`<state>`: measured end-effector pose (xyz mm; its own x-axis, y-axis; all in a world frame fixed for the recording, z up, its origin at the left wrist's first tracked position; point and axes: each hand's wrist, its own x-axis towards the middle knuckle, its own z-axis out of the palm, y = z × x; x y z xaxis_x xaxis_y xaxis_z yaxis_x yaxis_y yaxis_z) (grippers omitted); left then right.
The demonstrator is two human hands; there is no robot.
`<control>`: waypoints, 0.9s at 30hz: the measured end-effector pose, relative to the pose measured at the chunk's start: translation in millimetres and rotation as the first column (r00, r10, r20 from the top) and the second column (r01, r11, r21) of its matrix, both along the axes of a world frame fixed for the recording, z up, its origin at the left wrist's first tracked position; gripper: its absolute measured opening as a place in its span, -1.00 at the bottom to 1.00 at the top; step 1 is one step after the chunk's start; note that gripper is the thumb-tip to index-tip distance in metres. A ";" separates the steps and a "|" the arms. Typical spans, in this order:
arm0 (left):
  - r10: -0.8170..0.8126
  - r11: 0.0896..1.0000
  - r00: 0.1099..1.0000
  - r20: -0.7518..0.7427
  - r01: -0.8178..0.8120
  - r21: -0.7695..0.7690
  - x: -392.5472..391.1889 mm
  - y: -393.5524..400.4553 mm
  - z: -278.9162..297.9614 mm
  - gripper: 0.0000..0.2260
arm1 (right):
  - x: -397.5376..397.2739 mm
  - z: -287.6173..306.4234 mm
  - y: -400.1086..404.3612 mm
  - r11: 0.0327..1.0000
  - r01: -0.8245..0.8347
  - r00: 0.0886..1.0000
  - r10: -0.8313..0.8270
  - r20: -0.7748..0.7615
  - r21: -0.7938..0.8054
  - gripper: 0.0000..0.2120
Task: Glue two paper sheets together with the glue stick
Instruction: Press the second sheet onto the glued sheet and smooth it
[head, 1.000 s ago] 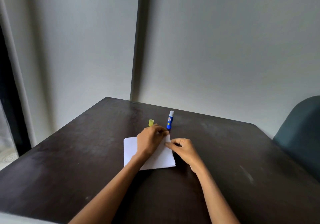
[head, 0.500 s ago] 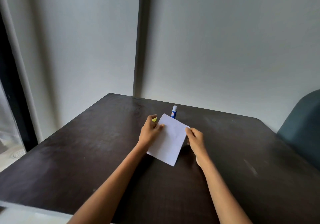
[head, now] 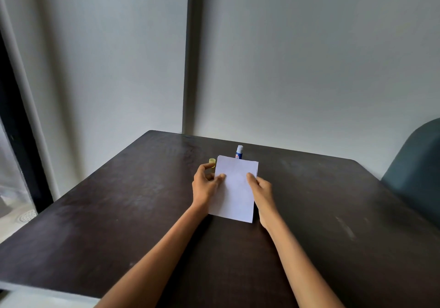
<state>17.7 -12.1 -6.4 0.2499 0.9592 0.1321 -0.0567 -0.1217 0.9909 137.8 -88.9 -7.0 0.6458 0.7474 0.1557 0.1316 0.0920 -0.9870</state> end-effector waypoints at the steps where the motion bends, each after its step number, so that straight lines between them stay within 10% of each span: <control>1: 0.000 1.000 1.000 0.000 0.000 0.006 0.1 0.2 -0.3 -0.68 | 0.1 0.3 -0.4 1.000 -0.023 1.000 0.023 0.005 0.010 -0.85; 19: -0.097 0.994 0.994 -0.052 0.099 0.039 8.7 4.2 -10.8 -0.70 | 22.6 -2.4 0.4 0.970 0.234 0.965 -0.224 -0.140 0.059 -0.67; 27: -0.093 0.995 0.983 0.156 0.097 -0.014 3.8 5.1 -7.2 -0.81 | 11.1 -1.2 -3.4 0.989 -0.124 0.972 0.106 0.208 0.077 -0.71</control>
